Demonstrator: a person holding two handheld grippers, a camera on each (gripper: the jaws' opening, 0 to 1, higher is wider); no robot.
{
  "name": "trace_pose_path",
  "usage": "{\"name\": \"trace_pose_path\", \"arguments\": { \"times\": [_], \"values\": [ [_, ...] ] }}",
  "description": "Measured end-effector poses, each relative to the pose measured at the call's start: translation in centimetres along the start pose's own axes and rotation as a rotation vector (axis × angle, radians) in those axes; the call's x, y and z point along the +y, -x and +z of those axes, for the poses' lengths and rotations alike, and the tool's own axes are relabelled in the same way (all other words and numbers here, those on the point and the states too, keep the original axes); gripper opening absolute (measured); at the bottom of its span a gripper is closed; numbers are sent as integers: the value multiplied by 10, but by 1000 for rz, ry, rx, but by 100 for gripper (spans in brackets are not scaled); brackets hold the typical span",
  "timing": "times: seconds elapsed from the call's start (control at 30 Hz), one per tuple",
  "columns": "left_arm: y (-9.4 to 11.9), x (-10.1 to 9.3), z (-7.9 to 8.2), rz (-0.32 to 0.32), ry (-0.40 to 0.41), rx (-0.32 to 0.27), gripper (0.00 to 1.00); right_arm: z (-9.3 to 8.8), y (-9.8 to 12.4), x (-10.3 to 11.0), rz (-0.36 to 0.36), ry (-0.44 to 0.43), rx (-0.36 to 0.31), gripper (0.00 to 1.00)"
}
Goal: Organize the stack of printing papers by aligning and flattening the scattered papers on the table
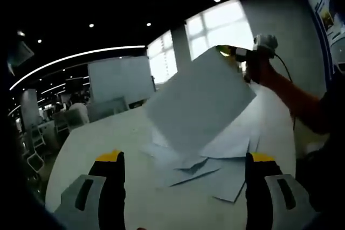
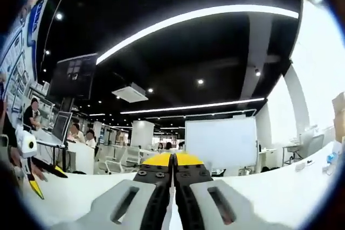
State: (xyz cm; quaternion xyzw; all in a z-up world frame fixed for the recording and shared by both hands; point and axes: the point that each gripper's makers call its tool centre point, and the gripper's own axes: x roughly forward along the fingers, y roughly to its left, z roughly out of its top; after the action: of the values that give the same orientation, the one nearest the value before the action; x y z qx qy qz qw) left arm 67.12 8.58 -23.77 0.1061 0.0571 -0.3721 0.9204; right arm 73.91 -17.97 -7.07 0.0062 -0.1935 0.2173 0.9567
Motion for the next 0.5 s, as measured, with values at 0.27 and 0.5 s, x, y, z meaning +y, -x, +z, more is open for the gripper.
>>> {"name": "trace_pose_path", "arguments": {
  "times": [0.27, 0.5],
  "values": [
    [1, 2, 1, 3, -1, -3, 95, 24, 1, 9, 9, 50, -47, 0],
    [1, 2, 0, 4, 4, -3, 95, 43, 5, 14, 8, 74, -92, 0]
  ]
}}
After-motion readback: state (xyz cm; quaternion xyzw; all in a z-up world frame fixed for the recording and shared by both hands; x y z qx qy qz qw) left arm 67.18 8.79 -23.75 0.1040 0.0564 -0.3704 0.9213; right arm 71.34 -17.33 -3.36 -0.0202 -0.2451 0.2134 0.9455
